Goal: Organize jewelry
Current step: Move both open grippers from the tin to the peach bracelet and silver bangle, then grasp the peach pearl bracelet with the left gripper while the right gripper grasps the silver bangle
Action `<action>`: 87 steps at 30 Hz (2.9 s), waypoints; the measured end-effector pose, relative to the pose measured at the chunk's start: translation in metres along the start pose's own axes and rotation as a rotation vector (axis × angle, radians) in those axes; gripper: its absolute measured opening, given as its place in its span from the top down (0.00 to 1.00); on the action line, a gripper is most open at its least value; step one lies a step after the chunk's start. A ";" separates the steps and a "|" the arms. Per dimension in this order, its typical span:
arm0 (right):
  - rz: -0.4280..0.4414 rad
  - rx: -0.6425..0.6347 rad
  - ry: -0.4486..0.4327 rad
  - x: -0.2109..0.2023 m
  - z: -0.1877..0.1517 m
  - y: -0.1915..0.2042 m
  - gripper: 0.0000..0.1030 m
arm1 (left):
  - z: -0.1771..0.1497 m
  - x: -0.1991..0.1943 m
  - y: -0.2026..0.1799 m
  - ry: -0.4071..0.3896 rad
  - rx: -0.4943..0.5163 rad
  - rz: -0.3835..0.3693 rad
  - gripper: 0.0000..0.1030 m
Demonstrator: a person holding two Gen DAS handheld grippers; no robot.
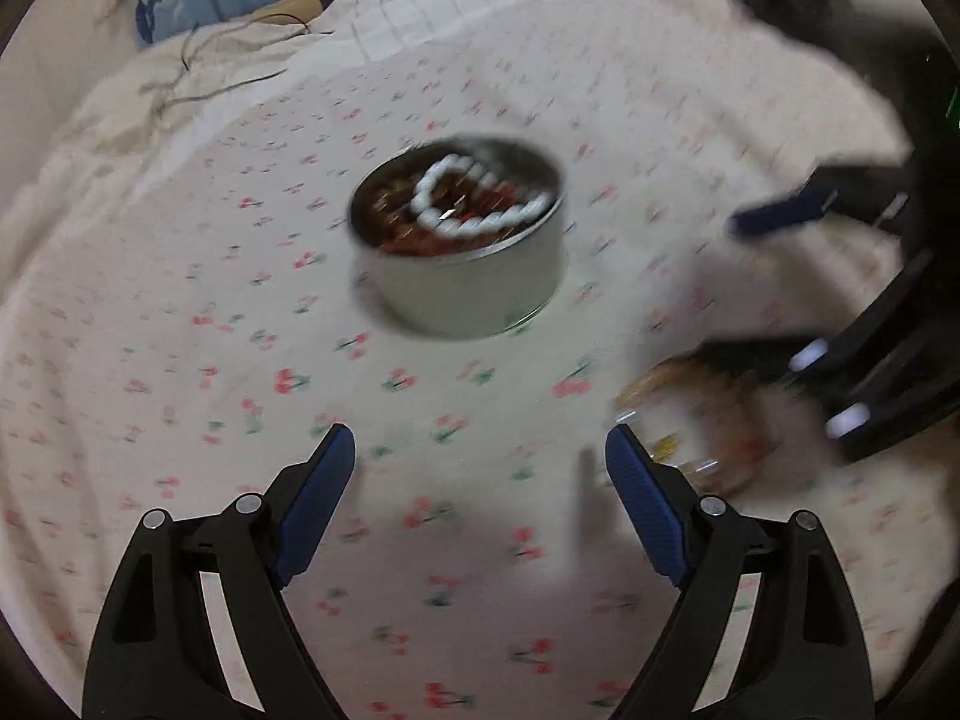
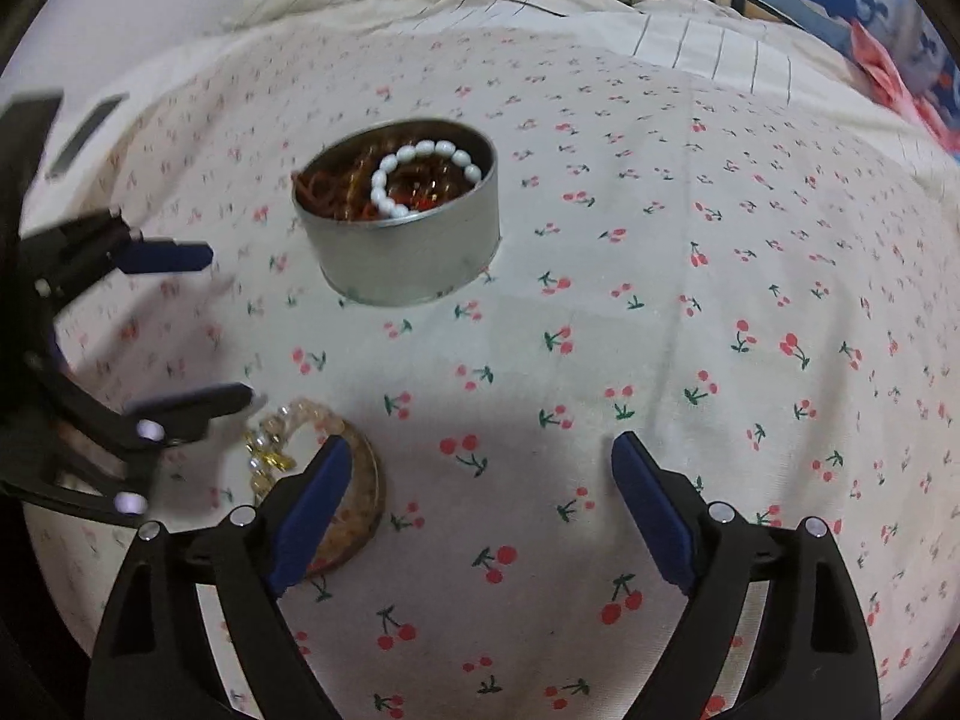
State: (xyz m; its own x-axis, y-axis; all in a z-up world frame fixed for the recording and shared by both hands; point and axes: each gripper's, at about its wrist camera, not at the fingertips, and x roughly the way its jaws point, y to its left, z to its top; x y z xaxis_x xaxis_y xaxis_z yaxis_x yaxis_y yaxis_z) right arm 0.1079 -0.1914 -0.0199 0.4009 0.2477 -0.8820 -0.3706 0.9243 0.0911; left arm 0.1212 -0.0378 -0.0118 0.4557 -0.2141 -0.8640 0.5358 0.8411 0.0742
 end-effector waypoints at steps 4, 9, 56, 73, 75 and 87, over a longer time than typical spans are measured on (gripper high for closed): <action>-0.010 -0.013 0.018 0.003 -0.002 -0.001 0.17 | 0.004 0.007 -0.013 0.005 0.027 -0.029 0.21; -0.034 -0.053 0.036 0.008 -0.006 0.005 0.13 | -0.002 0.019 -0.015 0.068 0.064 0.082 0.20; 0.076 -0.160 0.019 0.007 -0.009 0.033 0.50 | -0.010 0.023 0.005 0.112 -0.012 -0.039 0.63; -0.004 -0.102 -0.079 -0.008 0.000 0.012 0.96 | -0.017 0.019 0.028 0.006 -0.118 -0.119 0.92; 0.056 -0.101 -0.047 -0.004 -0.001 0.011 0.71 | -0.019 0.023 0.030 0.023 -0.114 -0.137 0.89; 0.064 -0.278 -0.002 0.004 -0.012 0.055 0.96 | -0.022 0.021 0.020 0.031 -0.030 -0.118 0.81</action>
State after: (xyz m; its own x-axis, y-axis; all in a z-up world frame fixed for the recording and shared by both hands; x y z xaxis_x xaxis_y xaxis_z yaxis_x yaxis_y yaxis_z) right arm 0.0791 -0.1433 -0.0238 0.3709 0.3038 -0.8775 -0.6103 0.7920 0.0162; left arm 0.1256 -0.0140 -0.0394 0.3682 -0.2976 -0.8808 0.5631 0.8252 -0.0435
